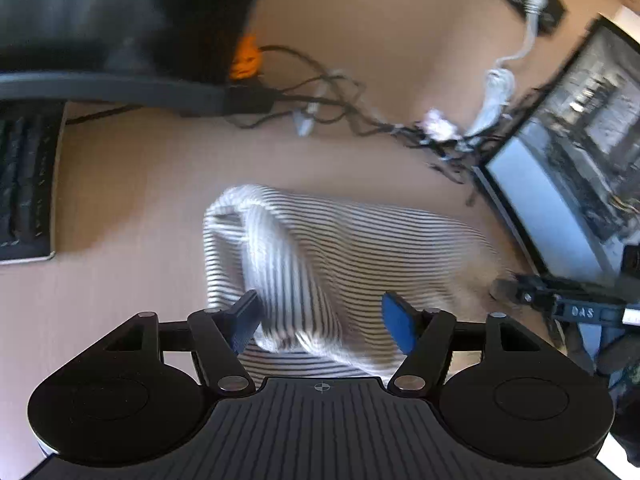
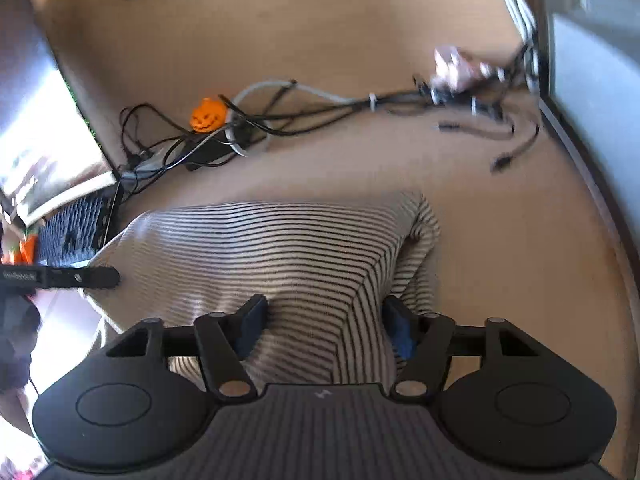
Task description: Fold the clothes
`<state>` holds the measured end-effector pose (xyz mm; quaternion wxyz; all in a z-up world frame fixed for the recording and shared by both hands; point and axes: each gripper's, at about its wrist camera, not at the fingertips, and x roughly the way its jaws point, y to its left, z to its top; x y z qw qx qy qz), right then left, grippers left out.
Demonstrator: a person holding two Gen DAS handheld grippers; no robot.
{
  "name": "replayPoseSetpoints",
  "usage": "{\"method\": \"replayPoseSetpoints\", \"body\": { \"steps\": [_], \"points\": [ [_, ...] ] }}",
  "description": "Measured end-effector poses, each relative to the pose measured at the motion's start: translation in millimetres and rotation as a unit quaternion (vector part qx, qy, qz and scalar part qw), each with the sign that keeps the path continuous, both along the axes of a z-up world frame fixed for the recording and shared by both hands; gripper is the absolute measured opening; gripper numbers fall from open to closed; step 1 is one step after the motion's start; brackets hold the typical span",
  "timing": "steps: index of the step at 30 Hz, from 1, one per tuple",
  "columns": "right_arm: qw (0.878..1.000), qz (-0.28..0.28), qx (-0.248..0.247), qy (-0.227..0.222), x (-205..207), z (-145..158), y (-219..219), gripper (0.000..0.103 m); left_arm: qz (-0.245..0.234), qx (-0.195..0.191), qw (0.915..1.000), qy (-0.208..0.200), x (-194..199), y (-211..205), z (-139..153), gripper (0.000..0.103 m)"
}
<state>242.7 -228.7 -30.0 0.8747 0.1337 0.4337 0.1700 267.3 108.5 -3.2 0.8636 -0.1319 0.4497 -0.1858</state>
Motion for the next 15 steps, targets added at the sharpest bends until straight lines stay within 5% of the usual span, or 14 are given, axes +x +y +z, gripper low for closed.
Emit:
{"method": "replayPoseSetpoints", "body": {
  "steps": [3,4,6,8,15],
  "points": [
    [1.000,-0.004,0.016,0.001,7.6,-6.1,8.7,0.080,0.006,0.008,0.9999,0.004,5.4,-0.6,0.1,0.074],
    [1.000,-0.002,0.010,-0.004,8.2,-3.3,12.8,0.064,0.008,0.010,0.9999,0.006,7.2,-0.9,0.1,0.072],
    [1.000,0.012,0.007,-0.019,3.8,10.1,16.2,0.045,0.012,0.016,0.9998,0.009,10.7,-1.3,0.2,0.058],
    [0.998,0.030,0.005,-0.049,-7.5,29.7,15.9,0.040,0.016,0.021,0.9996,0.012,14.3,-1.7,0.2,0.031],
    [0.997,0.052,-0.022,-0.054,-54.7,50.0,7.8,0.041,-0.051,0.002,0.9980,-0.038,-42.3,3.6,45.8,0.027]
  ]
}}
